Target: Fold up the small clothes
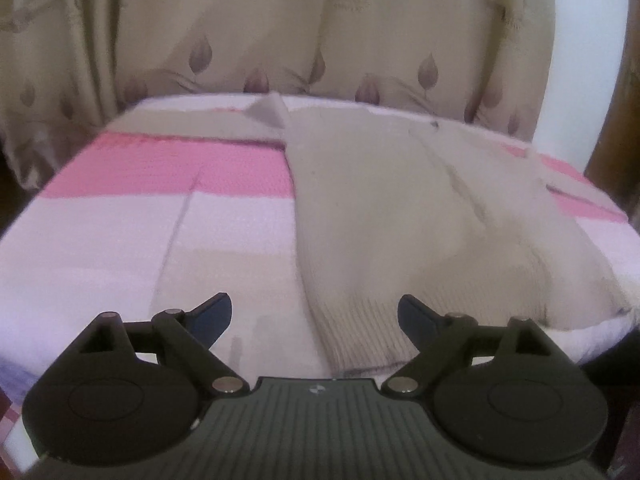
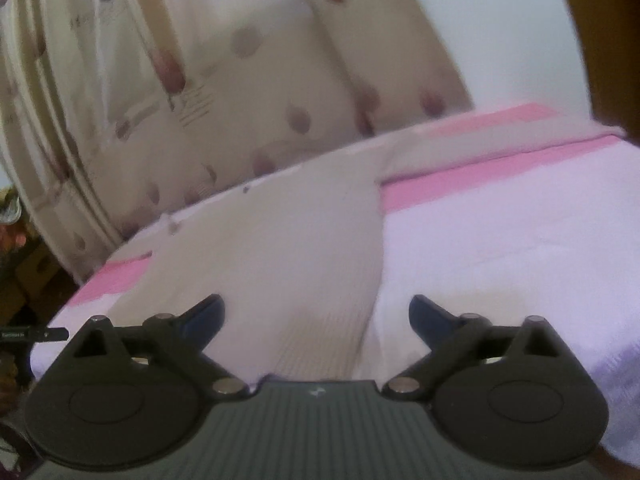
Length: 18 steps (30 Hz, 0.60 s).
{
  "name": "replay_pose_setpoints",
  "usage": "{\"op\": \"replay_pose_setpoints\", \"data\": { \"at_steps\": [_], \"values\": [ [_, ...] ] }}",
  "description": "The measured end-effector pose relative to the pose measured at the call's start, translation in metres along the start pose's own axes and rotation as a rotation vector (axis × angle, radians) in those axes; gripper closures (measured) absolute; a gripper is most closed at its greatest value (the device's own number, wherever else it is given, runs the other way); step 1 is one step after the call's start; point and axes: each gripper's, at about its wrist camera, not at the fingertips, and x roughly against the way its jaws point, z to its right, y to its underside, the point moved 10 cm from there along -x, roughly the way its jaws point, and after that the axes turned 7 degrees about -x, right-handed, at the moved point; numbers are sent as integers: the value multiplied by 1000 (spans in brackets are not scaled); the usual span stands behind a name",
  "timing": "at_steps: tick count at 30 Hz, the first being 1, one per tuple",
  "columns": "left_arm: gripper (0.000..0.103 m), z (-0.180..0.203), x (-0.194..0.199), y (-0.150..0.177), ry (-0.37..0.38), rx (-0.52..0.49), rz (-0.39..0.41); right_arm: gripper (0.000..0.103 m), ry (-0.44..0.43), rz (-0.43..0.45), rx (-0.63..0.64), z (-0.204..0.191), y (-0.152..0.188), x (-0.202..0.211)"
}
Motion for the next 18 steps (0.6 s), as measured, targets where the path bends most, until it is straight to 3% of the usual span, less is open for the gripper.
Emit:
{"op": "replay_pose_setpoints", "data": {
  "at_steps": [2,3,4,5,6,10,15,18],
  "values": [
    [21,6,-13,6,59,25,-40,9,-1,-57,24,1,7,-19],
    [42,12,-23,10,105,44,-74,41,-9,-91,43,0,12,-29],
    [55,15,-31,13,140,60,-98,67,1,-139,57,-2,20,-42],
    [66,16,-31,9,117,55,-66,71,16,-128,66,-3,23,-45],
    [96,18,-35,8,129,57,-85,87,-6,-142,60,-7,24,-49],
    [97,10,-30,-7,159,175,-69,91,-123,-163,-62,-18,15,-45],
    [97,7,24,-67,207,216,73,91,-293,-45,-219,-38,-41,2],
    [98,13,43,-84,199,204,99,96,-357,21,-278,-44,-65,29]
  ]
}}
